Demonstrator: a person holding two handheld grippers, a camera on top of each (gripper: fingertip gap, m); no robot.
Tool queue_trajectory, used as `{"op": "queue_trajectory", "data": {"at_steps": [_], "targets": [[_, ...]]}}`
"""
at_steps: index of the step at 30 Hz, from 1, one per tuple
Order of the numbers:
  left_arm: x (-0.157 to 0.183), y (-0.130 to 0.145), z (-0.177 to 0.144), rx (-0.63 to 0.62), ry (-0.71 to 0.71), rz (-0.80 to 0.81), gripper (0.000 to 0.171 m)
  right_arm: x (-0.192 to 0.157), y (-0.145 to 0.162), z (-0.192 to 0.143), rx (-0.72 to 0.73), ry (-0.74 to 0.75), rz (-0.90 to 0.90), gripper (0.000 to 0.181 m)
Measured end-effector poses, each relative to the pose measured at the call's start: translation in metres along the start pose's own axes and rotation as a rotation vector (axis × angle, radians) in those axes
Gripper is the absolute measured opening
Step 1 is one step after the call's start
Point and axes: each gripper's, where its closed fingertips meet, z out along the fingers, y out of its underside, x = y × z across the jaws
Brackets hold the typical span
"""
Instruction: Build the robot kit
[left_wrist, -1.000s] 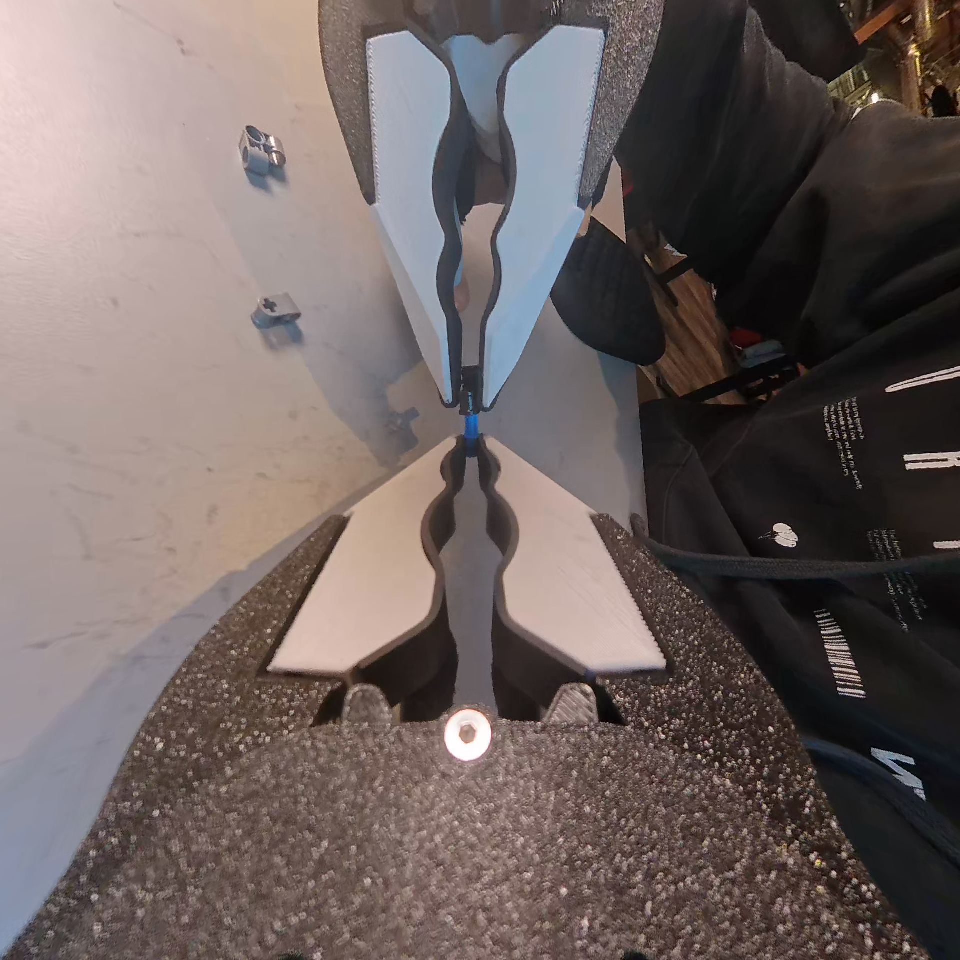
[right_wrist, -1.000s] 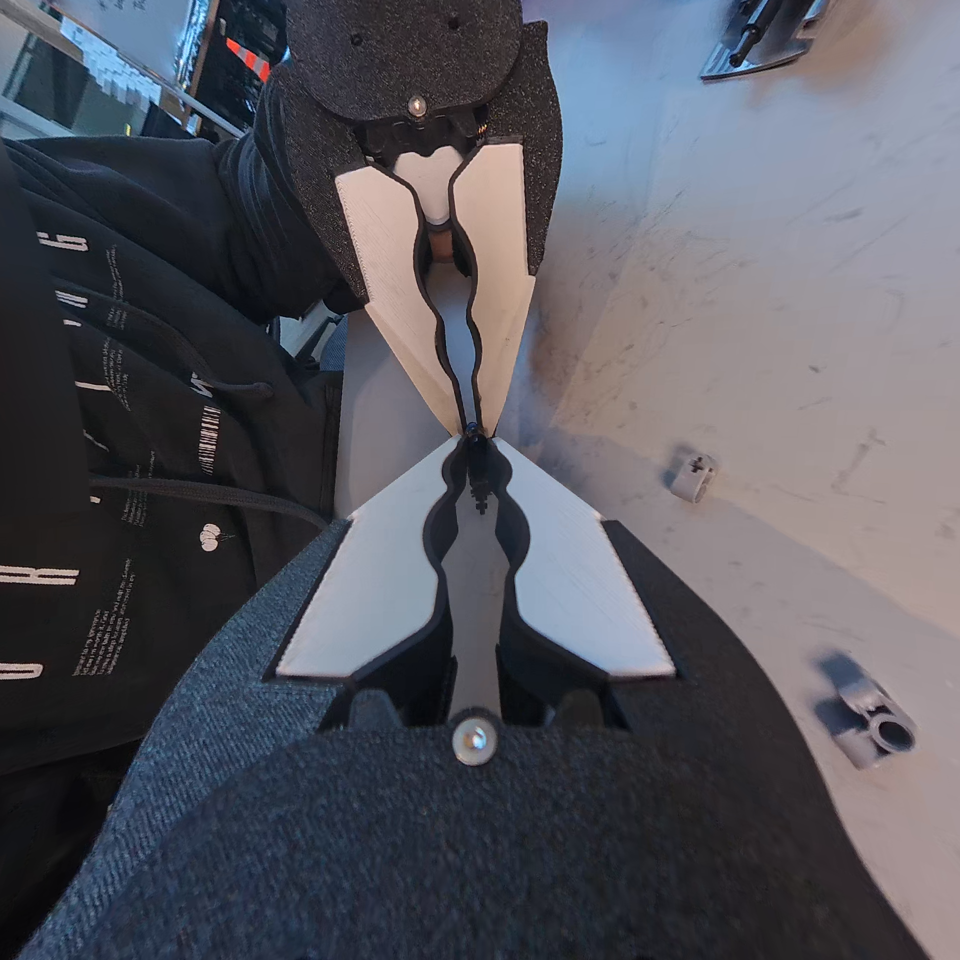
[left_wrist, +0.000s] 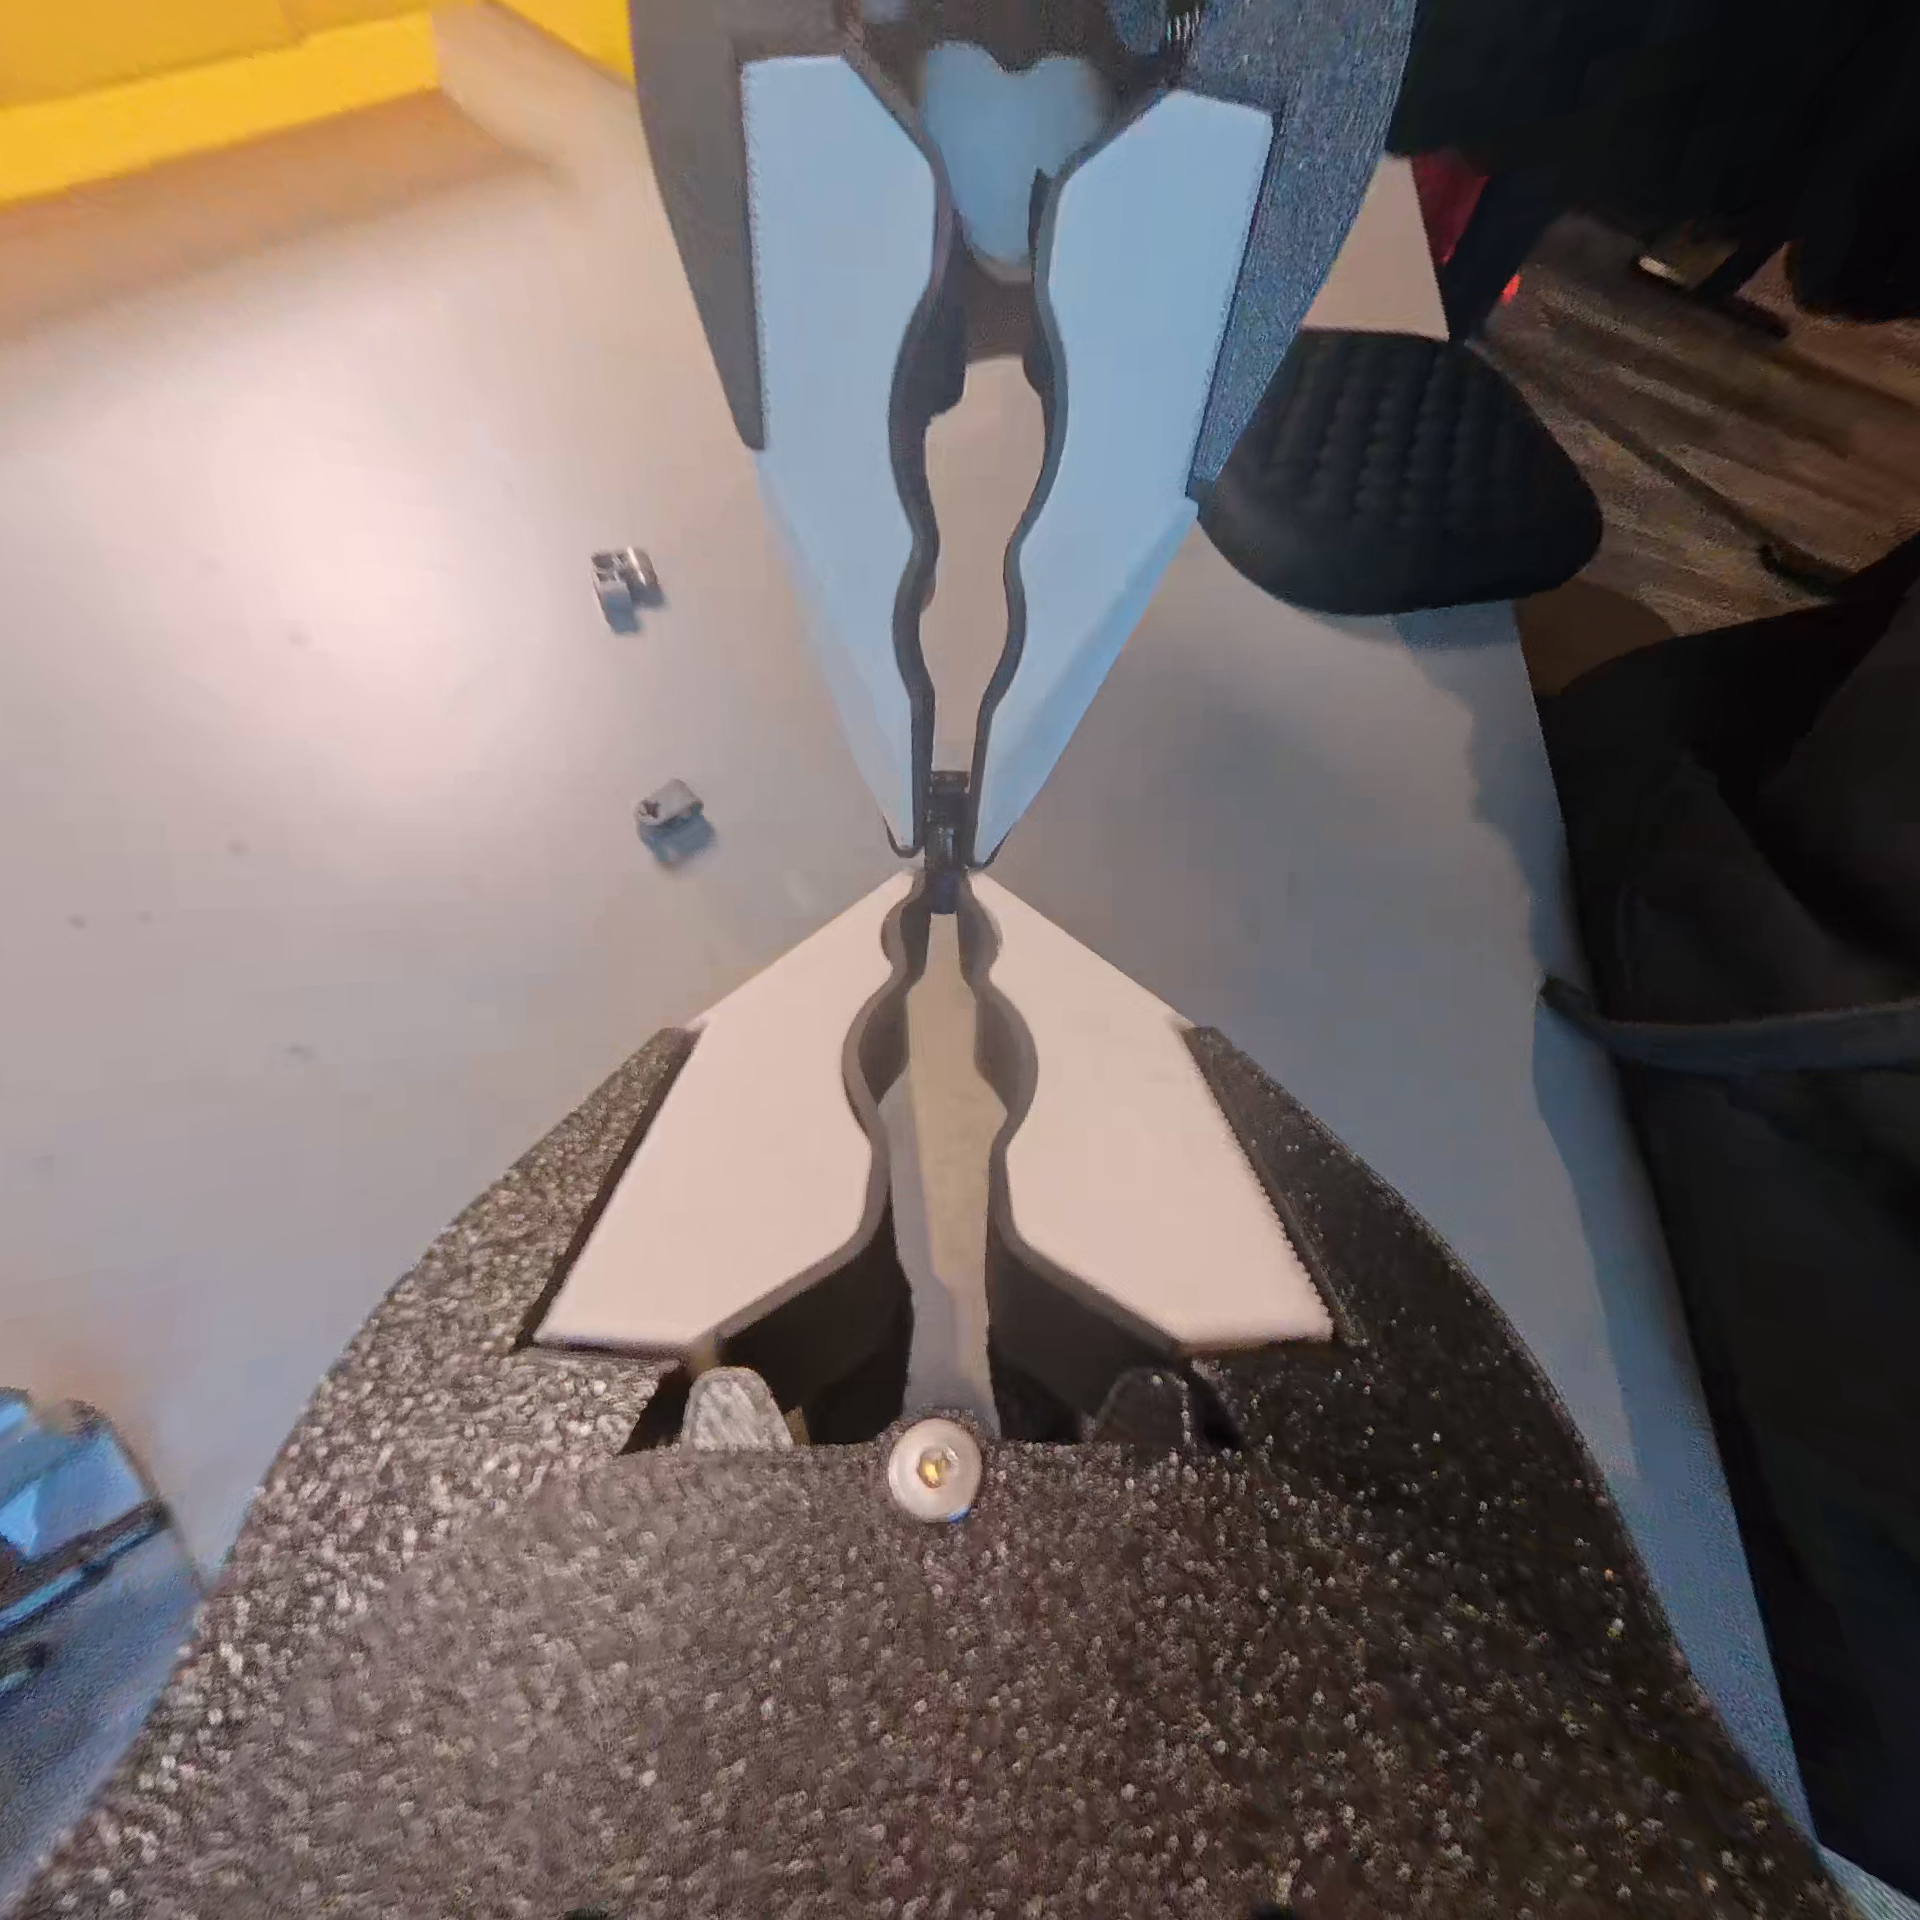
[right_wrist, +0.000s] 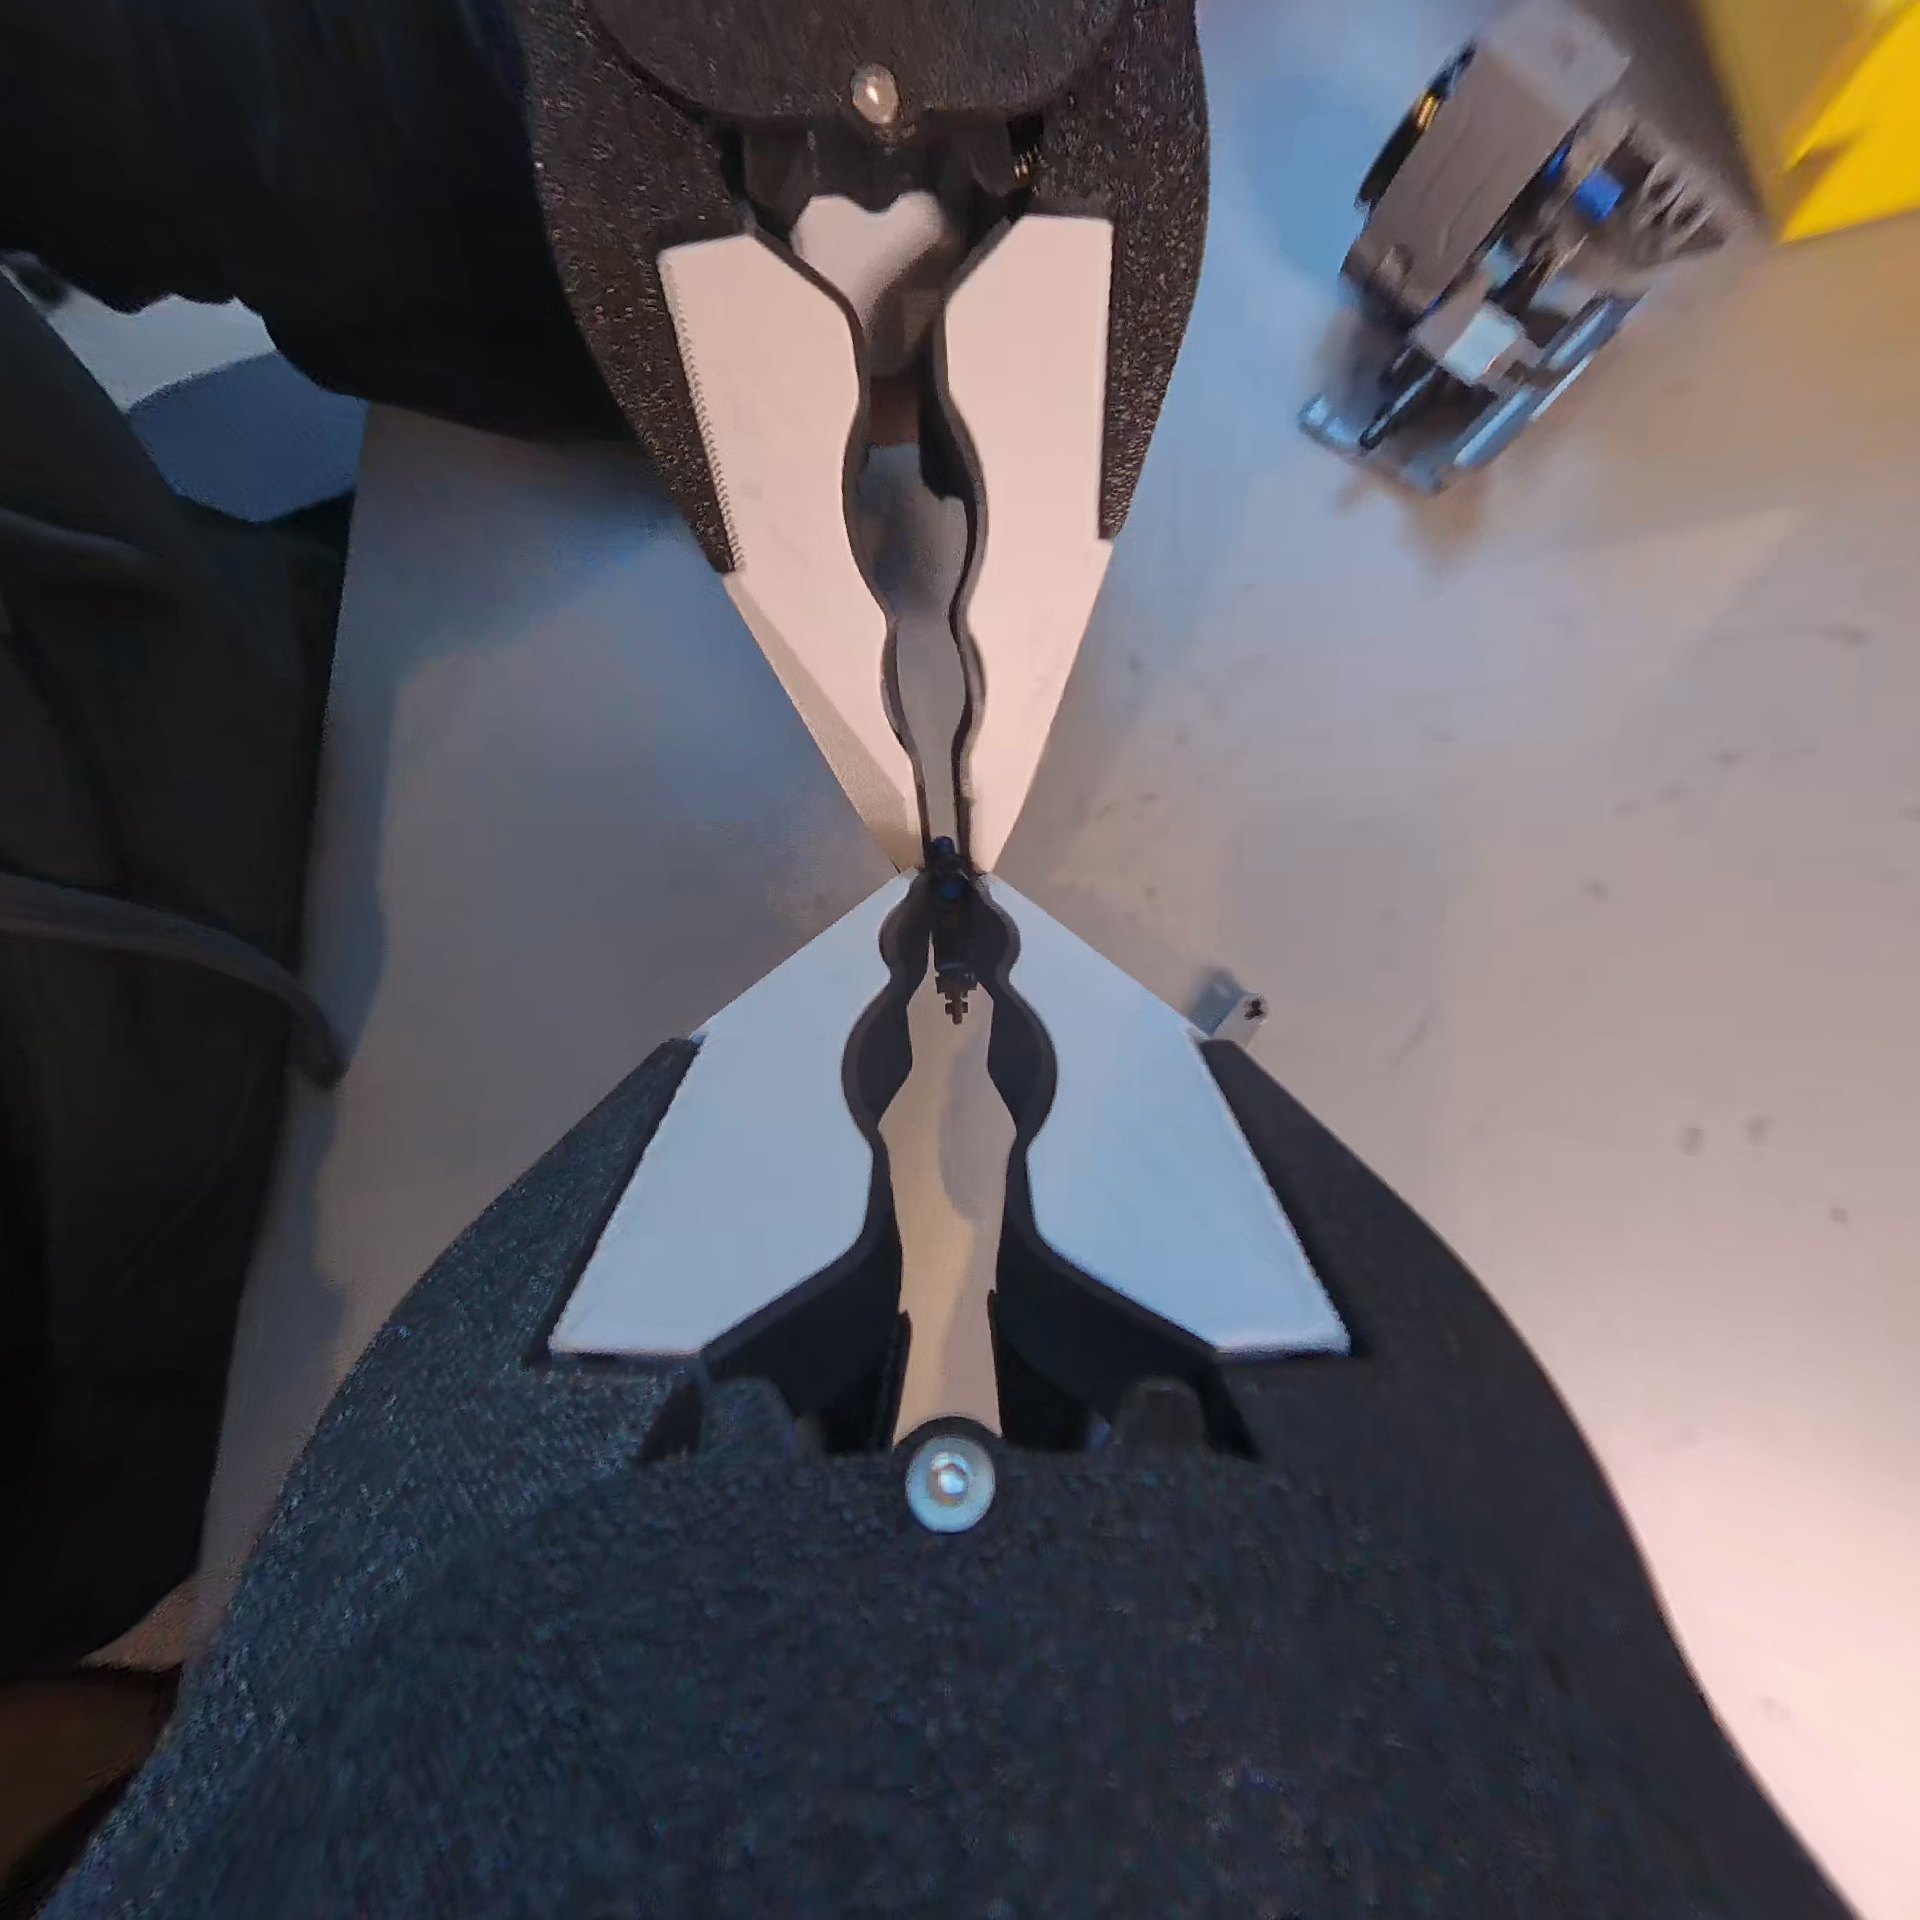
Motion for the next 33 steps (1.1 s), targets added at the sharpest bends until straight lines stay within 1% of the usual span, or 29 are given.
{"op": "queue_trajectory", "data": {"at_steps": [2, 3, 5, 7, 9, 12, 14, 18, 20, 23, 24, 26, 28, 29, 31, 33], "targets": [[-0.006, -0.004, -0.007, 0.027, -0.043, 0.048, 0.018, -0.001, -0.005, -0.007, 0.07, 0.025, -0.042, 0.007], [-0.006, -0.004, -0.008, 0.023, -0.046, 0.058, 0.019, -0.001, -0.008, -0.01, 0.114, 0.04, -0.056, 0.007], [-0.004, -0.005, -0.008, 0.029, -0.037, 0.066, 0.009, -0.004, -0.012, -0.014, 0.192, 0.034, -0.042, 0.007], [0.001, -0.01, -0.008, 0.058, -0.012, 0.068, 0.005, -0.003, -0.008, -0.015, 0.207, 0.053, -0.042, 0.007], [0.004, -0.01, -0.006, 0.059, -0.001, 0.072, 0.005, -0.005, -0.006, -0.016, 0.229, 0.049, -0.033, 0.007], [0.009, -0.011, -0.004, 0.067, 0.02, 0.067, 0.007, -0.006, -0.003, -0.015, 0.232, 0.056, -0.04, 0.007], [0.01, -0.011, -0.002, 0.065, 0.024, 0.063, 0.003, -0.008, -0.002, -0.014, 0.231, 0.056, -0.05, 0.007], [0.01, -0.012, -0.004, 0.056, 0.002, 0.098, 0.002, -0.008, -0.003, -0.012, 0.208, 0.083, -0.087, 0.006], [0.01, -0.014, -0.005, 0.07, -0.002, 0.107, 0.001, -0.009, -0.002, -0.01, 0.184, 0.107, -0.107, 0.006], [0.012, -0.006, 0.003, 0.018, -0.013, 0.149, 0.0, -0.011, 0.009, -0.001, 0.105, 0.12, -0.151, 0.005], [0.013, -0.005, 0.005, 0.011, -0.008, 0.147, 0.0, -0.012, 0.011, -0.001, 0.103, 0.123, -0.155, 0.005], [0.011, -0.011, 0.001, 0.052, -0.012, 0.138, 0.0, -0.01, 0.005, -0.007, 0.155, 0.132, -0.131, 0.006], [0.01, -0.022, -0.006, 0.131, -0.003, 0.11, 0.001, -0.008, -0.005, -0.018, 0.229, 0.148, -0.117, 0.006], [0.008, -0.03, -0.013, 0.193, 0.003, 0.09, 0.002, -0.005, -0.014, -0.025, 0.299, 0.167, -0.11, 0.007], [0.006, -0.049, -0.03, 0.347, 0.041, 0.041, 0.002, -0.004, -0.038, -0.045, 0.517, 0.168, -0.09, 0.008], [-0.001, -0.063, -0.046, 0.489, 0.048, -0.023, 0.002, -0.002, -0.055, -0.066, 0.71, 0.153, -0.058, 0.022]]}}
